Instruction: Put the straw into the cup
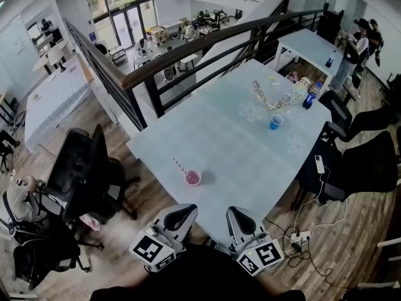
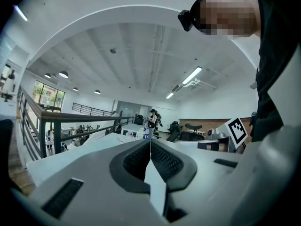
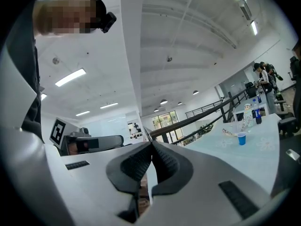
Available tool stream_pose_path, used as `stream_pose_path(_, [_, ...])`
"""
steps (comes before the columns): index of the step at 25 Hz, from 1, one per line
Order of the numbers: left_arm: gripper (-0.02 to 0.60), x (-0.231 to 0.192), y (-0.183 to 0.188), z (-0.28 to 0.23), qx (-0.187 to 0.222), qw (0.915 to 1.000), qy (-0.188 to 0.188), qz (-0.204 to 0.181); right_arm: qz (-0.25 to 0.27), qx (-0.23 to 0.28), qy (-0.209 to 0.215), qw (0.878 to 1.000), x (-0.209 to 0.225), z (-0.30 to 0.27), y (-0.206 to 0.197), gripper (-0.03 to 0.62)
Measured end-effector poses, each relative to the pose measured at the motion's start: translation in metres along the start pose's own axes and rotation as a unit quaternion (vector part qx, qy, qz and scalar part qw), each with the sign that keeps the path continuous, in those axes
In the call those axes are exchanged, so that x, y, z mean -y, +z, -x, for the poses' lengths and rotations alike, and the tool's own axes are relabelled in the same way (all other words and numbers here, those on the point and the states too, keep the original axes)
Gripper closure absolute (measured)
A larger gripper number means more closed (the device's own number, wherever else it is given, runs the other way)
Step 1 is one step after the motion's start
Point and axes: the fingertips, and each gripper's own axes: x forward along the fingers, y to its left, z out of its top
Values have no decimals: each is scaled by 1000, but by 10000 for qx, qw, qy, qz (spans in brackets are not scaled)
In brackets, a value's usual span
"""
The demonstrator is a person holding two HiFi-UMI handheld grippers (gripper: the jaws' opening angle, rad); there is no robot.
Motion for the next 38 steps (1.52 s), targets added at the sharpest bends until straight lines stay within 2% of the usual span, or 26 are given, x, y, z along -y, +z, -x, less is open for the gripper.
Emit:
stream_pose_path(3, [561, 0, -8, -2, -175, 9998, 89, -63, 162, -116, 20, 9998, 0, -3, -8, 563])
stream_pose_path(7, [561, -8, -18, 3, -353, 9990, 279, -71, 88, -196, 160, 9996, -2, -13, -19, 562])
stream_pose_path(17, [561, -26, -25, 11, -429, 9970, 637, -32, 5, -285, 593, 9978, -11, -34, -28, 562])
stream_pose_path(38, [561, -13, -26, -6, -452, 9980, 444, -51, -69, -311, 432, 9986, 3, -20, -28, 562])
